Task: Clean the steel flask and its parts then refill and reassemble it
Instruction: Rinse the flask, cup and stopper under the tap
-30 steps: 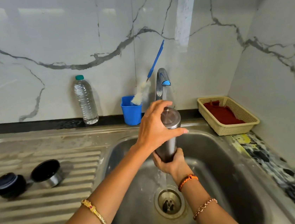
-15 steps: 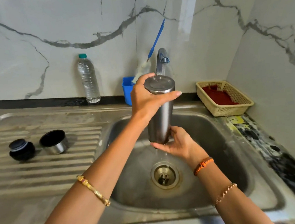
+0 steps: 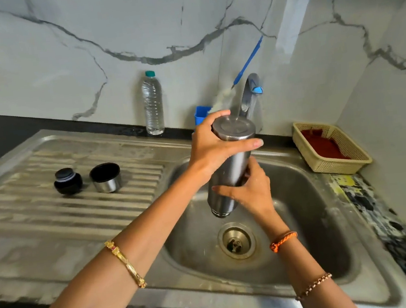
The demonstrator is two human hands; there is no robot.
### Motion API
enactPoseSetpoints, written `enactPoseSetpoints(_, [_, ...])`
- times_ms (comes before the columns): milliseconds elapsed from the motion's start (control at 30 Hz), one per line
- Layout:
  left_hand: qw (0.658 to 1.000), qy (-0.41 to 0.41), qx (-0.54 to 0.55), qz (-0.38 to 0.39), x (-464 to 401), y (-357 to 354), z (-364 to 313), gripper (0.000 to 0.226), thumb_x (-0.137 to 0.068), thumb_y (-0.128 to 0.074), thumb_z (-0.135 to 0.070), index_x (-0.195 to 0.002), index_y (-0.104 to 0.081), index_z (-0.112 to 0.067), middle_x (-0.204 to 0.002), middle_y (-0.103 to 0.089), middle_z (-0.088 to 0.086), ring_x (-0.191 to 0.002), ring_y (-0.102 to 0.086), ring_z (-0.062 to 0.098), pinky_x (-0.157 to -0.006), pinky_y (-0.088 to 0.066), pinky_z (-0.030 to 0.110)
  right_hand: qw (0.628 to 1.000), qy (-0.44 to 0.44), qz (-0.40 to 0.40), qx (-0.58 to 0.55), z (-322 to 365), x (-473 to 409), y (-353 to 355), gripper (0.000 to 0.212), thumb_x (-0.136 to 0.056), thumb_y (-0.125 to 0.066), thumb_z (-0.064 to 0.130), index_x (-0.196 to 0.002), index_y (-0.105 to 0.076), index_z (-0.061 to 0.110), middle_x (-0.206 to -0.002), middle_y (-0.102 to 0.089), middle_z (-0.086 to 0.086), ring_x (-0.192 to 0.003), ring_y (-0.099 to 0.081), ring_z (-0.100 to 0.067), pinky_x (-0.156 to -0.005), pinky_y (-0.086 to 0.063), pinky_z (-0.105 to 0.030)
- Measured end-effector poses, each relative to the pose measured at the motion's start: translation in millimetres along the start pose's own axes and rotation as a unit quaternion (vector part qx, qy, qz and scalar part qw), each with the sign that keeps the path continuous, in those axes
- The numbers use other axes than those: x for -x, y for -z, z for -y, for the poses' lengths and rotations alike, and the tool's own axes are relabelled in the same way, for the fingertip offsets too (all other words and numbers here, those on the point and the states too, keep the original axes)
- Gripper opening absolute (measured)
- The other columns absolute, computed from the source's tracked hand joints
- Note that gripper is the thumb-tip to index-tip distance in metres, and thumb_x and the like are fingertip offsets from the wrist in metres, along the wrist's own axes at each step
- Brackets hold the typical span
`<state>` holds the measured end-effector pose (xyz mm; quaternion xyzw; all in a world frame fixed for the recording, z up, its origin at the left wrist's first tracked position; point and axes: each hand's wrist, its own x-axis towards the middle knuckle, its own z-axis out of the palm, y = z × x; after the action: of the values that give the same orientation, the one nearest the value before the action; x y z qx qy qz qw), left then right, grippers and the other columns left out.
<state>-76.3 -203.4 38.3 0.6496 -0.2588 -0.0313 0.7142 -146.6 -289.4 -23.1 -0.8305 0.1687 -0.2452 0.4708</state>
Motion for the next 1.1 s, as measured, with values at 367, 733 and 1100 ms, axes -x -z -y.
enactPoseSetpoints(367, [0.999,-0.032,-0.003,0.03,6.6,133.5,-31.8,0.057,-0.048,-0.074,-0.048,-0.099,-0.058,-0.028,-0.1,-0.067,-0.002,-0.09,-0.066,0.013,-0.078,-0.054,0.03,0.987,0.096,0.039,-0.124,112.4,-10.3,-62.8,0.062,-0.037,-0.088,0.03,-0.091,-0.059,0.028,-0.086,-0.07,0.003,-0.08,-0.068,-0.016,-0.074,-0.057,-0.041])
enactPoseSetpoints(733, [0.998,-0.02,-0.051,-0.027,2.8,353.0,-5.4,0.059,-0.048,-0.074,-0.047,-0.102,-0.06,-0.027,-0.093,-0.067,-0.006,-0.093,-0.062,0.013,-0.079,-0.051,0.025,0.976,0.103,0.156,-0.115,180.1,-8.5,-270.3,0.078,-0.051,-0.091,0.019,-0.118,-0.052,0.017,-0.104,-0.064,0.007,-0.092,-0.063,-0.007,-0.077,-0.052,-0.017])
enactPoseSetpoints(1100, [1.0,-0.001,-0.013,-0.027,-31.7,466.3,26.1,0.041,-0.068,-0.069,-0.021,-0.107,-0.058,-0.021,-0.094,-0.069,-0.008,-0.093,-0.066,0.008,-0.077,-0.051,0.021,0.981,0.105,0.151,-0.062,219.8,-38.6,-390.9,0.081,-0.052,-0.089,0.014,-0.123,-0.049,0.01,-0.1,-0.059,0.006,-0.089,-0.057,-0.009,-0.068,-0.043,-0.007])
